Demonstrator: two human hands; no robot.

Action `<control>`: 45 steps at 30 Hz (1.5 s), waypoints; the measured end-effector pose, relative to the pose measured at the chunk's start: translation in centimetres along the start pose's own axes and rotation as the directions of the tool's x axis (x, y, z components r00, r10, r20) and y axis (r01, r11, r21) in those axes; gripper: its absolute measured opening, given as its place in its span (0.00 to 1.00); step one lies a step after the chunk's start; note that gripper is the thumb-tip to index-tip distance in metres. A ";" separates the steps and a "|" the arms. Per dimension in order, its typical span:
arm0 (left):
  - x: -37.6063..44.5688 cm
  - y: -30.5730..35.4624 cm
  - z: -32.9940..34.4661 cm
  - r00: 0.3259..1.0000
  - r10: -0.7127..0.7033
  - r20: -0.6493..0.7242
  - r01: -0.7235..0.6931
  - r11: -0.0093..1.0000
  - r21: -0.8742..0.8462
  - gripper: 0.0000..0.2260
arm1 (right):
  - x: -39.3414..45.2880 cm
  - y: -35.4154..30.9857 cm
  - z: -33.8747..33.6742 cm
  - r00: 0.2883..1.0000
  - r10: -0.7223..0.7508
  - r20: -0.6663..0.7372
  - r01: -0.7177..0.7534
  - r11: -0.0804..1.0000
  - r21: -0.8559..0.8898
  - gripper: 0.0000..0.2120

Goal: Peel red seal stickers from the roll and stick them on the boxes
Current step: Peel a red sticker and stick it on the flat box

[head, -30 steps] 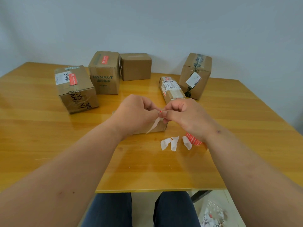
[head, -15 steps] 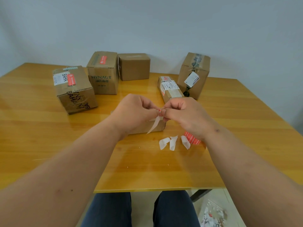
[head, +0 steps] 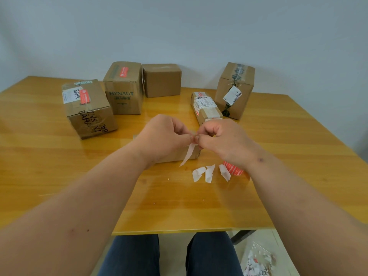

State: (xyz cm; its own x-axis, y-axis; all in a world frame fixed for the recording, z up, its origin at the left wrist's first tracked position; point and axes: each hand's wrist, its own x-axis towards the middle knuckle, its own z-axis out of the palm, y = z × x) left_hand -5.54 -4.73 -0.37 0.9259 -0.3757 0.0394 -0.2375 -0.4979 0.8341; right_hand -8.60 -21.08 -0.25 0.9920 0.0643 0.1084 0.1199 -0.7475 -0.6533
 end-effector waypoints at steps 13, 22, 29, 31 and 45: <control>0.0 0.2 0.1 0.998 0.065 -0.010 -0.063 0.982 0.176 0.06 | -0.3 -0.2 0.1 1.000 -0.008 0.006 0.008 1.000 -0.014 0.10; 0.5 -0.6 0.1 0.989 -0.122 -0.081 0.114 0.988 -0.101 0.05 | -0.2 0.6 -0.1 1.000 0.000 -0.019 -0.001 0.999 -0.038 0.06; 1.1 -2.1 -1.2 0.934 -0.302 -0.190 0.186 0.867 -0.462 0.05 | -0.6 1.6 -1.1 0.999 0.034 -0.010 -0.035 0.877 -0.480 0.10; 1.1 -2.3 -1.3 0.920 -0.327 -0.215 0.177 0.838 -0.516 0.05 | -0.7 1.5 -1.3 0.999 0.033 0.032 -0.005 0.783 -0.622 0.11; 0.5 -1.2 -1.6 0.947 -0.272 -0.172 0.131 0.815 -0.564 0.06 | 0.0 0.0 -1.1 0.996 0.081 -0.023 -0.084 0.939 -0.335 0.05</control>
State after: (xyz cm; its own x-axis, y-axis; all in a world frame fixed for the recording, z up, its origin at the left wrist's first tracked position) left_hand -4.32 -3.04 -0.46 0.9918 -0.0861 -0.0946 0.0936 -0.0147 0.9955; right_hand -8.68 -21.78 0.55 0.9973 -0.0119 0.0723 0.0159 -0.9283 -0.3714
